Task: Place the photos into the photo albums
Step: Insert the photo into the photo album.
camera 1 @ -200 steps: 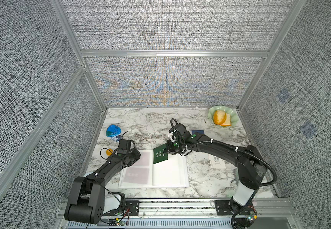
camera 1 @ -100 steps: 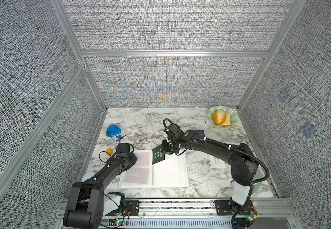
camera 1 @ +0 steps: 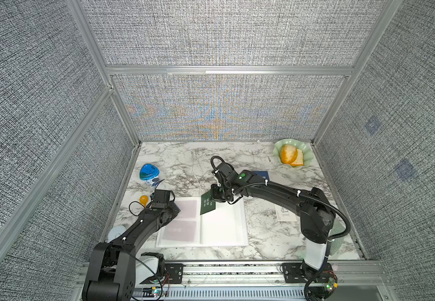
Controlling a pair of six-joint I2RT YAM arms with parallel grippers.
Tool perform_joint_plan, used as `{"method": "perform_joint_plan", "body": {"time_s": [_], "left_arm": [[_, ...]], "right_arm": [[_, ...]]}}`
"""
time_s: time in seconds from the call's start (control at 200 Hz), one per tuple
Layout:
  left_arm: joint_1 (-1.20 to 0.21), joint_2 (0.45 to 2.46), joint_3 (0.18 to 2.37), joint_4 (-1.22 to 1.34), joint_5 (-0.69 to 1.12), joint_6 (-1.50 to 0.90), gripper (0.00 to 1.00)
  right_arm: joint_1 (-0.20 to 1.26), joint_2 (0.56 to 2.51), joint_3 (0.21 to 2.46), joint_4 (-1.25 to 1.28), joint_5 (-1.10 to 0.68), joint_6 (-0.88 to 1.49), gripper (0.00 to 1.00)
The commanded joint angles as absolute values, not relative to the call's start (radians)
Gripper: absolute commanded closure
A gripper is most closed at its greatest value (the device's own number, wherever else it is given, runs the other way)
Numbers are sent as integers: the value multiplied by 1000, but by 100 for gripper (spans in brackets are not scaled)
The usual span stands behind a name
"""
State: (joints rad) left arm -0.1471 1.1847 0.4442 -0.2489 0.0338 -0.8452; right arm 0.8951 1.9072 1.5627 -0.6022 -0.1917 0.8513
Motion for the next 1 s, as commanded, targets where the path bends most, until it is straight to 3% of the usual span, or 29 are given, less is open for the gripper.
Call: {"method": "perform_joint_plan", "body": {"time_s": [0.0, 0.996], "left_arm": [[-143, 1183, 437, -251, 24, -842, 88], [-136, 1160, 455, -289, 11, -838, 88]], "right_arm": [[900, 1916, 1576, -629, -178, 865, 100], [876, 1895, 1463, -585, -195, 839, 100]]}}
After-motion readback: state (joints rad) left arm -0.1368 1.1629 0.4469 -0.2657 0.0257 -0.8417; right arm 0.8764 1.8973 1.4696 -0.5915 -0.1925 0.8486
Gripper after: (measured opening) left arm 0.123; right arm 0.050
